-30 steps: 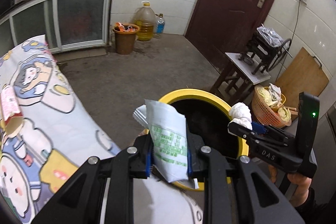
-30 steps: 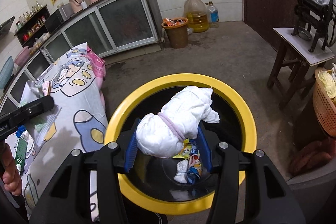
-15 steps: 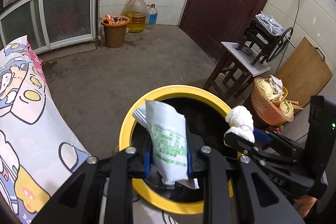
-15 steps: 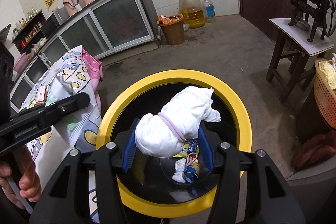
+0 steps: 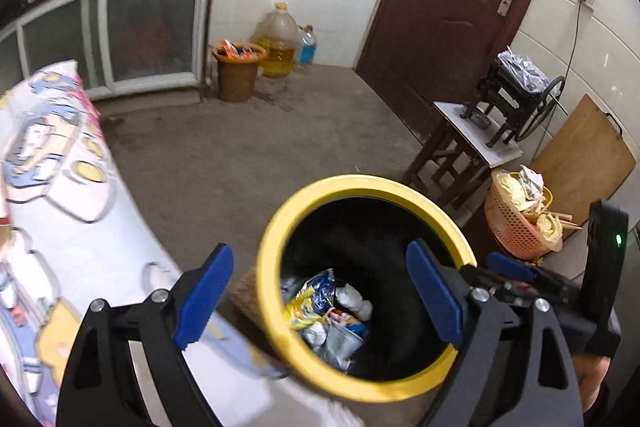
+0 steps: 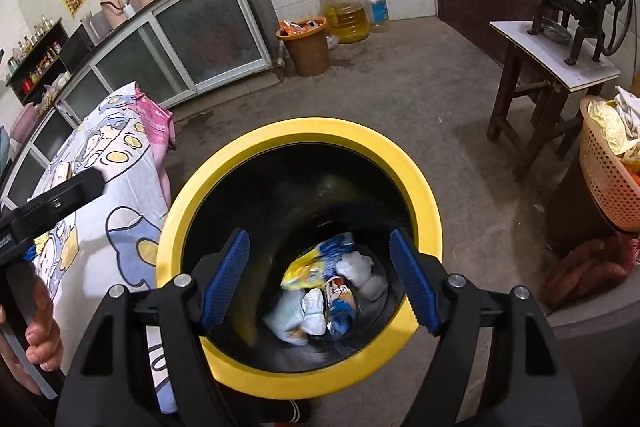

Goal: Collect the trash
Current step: 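Carry both items to the bin and open both tools to drop them, then grasp the green-white milk bag with left tool while right tool grasps the red-white box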

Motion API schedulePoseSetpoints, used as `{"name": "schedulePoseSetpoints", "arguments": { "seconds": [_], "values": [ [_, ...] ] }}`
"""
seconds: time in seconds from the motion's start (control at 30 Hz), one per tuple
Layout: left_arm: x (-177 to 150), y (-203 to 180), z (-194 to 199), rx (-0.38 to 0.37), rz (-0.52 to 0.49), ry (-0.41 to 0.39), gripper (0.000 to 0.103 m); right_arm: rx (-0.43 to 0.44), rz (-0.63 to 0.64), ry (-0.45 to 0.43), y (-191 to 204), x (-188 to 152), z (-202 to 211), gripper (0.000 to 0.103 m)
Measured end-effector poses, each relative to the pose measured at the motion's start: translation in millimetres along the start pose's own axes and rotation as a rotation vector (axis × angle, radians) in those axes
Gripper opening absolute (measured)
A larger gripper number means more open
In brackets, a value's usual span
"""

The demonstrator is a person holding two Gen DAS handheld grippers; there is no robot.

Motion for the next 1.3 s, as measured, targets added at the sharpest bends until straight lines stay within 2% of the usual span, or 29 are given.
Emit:
{"name": "schedulePoseSetpoints", "arguments": {
  "seconds": [0.17,0.33,0.5,0.6,0.67,0.8,0.97,1.0,1.17,1.3],
  "values": [
    [-14,52,53,0.079,0.018,-0.076,0.087,0.078,0.069,-0.029,33,10,0,0.070],
    [-41,135,123,0.237,0.067,-0.120,0.087,0.174,0.194,-0.048,94,19,-9,0.070],
    [-83,217,187,0.417,0.172,-0.120,0.087,0.274,0.331,-0.030,166,17,-24,0.071],
    [-116,259,212,0.476,0.272,-0.079,0.089,0.339,0.399,-0.003,211,14,-38,0.071],
    [-137,277,220,0.497,0.321,-0.051,0.089,0.369,0.434,0.013,240,12,-47,0.071],
    [-158,289,213,0.511,0.325,-0.009,0.089,0.442,0.498,0.047,291,3,-62,0.074],
    [-159,288,194,0.469,0.330,0.017,0.089,0.506,0.599,0.084,353,-2,-82,0.075],
    [-158,287,190,0.466,0.331,0.021,0.089,0.522,0.630,0.095,369,-2,-88,0.077],
    [-156,286,170,0.461,0.322,0.055,0.089,0.512,0.733,0.132,412,-4,-119,0.087],
    [-157,290,160,0.475,0.332,0.085,0.090,0.497,0.752,0.178,430,1,-156,0.088]
  ]
}}
Point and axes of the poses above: each gripper's, at about its wrist camera, not at the fingertips, and z roughly against the way its jaws point, y to its left, x to its top, the point moved 8 cm from there along -z, roughly the way its jaws point, and after that the axes turned 13 degrees about x, right-handed, at the moved point
